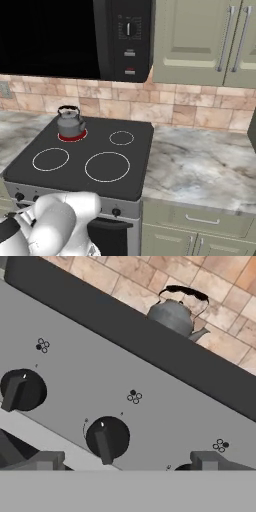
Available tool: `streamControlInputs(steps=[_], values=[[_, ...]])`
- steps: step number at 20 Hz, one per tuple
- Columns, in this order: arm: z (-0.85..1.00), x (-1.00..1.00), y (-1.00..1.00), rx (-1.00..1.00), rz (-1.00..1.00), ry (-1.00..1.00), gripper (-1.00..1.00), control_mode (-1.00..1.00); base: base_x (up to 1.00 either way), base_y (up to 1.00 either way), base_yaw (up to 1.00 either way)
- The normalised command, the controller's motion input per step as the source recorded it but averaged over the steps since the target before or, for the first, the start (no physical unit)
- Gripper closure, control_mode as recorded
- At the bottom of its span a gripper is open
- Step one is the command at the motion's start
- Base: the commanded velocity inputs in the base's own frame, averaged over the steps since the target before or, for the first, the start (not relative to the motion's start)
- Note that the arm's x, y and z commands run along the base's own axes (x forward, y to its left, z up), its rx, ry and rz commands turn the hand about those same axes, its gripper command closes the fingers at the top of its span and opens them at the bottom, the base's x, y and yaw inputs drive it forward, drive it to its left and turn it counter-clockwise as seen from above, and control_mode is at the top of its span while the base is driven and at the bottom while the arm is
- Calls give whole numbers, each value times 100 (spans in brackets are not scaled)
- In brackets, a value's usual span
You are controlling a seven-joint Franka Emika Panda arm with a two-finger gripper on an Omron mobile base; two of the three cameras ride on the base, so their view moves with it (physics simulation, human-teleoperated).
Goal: The kettle is done boiling. Turn off the stove, then wait for 300 timesteps before moving the kettle to the dining table.
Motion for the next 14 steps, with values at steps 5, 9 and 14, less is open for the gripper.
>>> streamControlInputs(steps=[5,9,14], values=[[-18,15,6,0,0,0,-100,-100,0,0,0],[-14,16,5,0,0,0,-100,-100,0,0,0],[-8,17,1,0,0,-1,-100,-100,0,0,0]])
